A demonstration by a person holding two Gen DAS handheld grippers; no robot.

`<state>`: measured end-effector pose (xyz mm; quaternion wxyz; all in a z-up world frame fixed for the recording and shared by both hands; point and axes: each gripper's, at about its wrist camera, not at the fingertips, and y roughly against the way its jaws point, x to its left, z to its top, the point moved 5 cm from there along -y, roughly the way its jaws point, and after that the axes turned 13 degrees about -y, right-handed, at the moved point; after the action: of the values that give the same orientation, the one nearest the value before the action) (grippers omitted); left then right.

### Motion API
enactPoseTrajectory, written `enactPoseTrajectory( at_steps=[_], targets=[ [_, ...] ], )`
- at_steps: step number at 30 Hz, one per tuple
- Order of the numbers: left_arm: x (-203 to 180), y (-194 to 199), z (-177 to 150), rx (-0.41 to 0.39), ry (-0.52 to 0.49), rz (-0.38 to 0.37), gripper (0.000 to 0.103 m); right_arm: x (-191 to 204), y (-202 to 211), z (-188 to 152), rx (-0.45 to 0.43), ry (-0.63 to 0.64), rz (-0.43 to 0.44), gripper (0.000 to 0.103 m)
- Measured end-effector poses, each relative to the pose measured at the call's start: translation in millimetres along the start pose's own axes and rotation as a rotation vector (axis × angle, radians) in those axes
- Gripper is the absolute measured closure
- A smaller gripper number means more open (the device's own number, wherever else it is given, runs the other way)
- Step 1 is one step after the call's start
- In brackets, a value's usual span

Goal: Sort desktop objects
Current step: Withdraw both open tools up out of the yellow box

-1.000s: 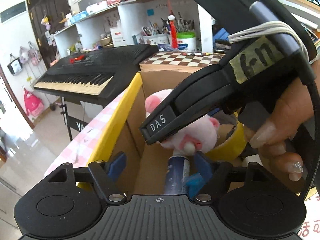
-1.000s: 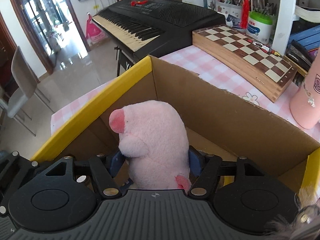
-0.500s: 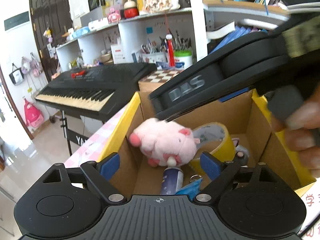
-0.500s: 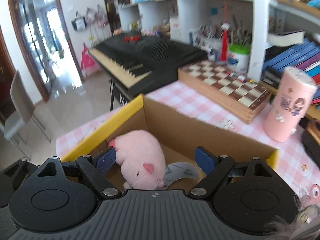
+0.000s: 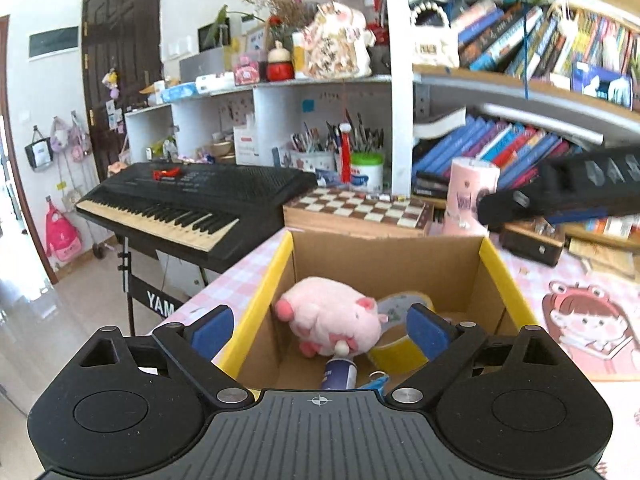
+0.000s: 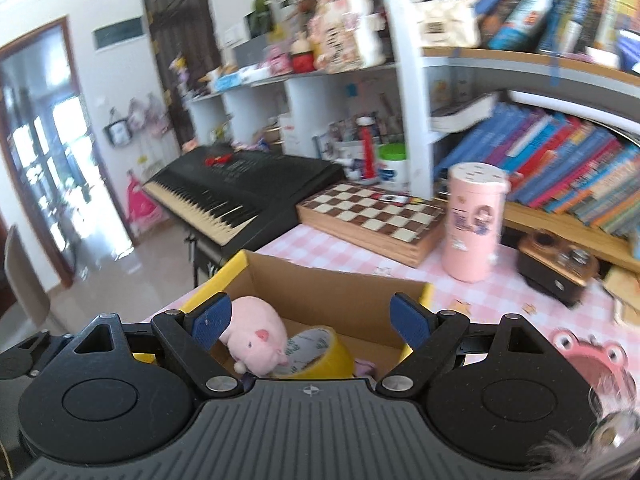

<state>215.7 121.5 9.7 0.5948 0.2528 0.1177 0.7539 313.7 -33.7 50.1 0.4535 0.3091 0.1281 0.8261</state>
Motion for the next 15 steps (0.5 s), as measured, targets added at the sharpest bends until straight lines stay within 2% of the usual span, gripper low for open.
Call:
enactPoseTrajectory(
  at_steps=[8, 15],
  targets=[
    [12.4, 32.7, -0.7, -0.048, 0.046, -0.009, 0.005, -23.8, 46.8, -23.8, -0.088, -0.090, -0.127, 0.017],
    [10.8, 59.5, -14.9, -0.061, 0.058, -0.059, 0.003, -31.3, 82.9, -59.0, -0.151, -0.119, -0.248, 0.017]
  ],
)
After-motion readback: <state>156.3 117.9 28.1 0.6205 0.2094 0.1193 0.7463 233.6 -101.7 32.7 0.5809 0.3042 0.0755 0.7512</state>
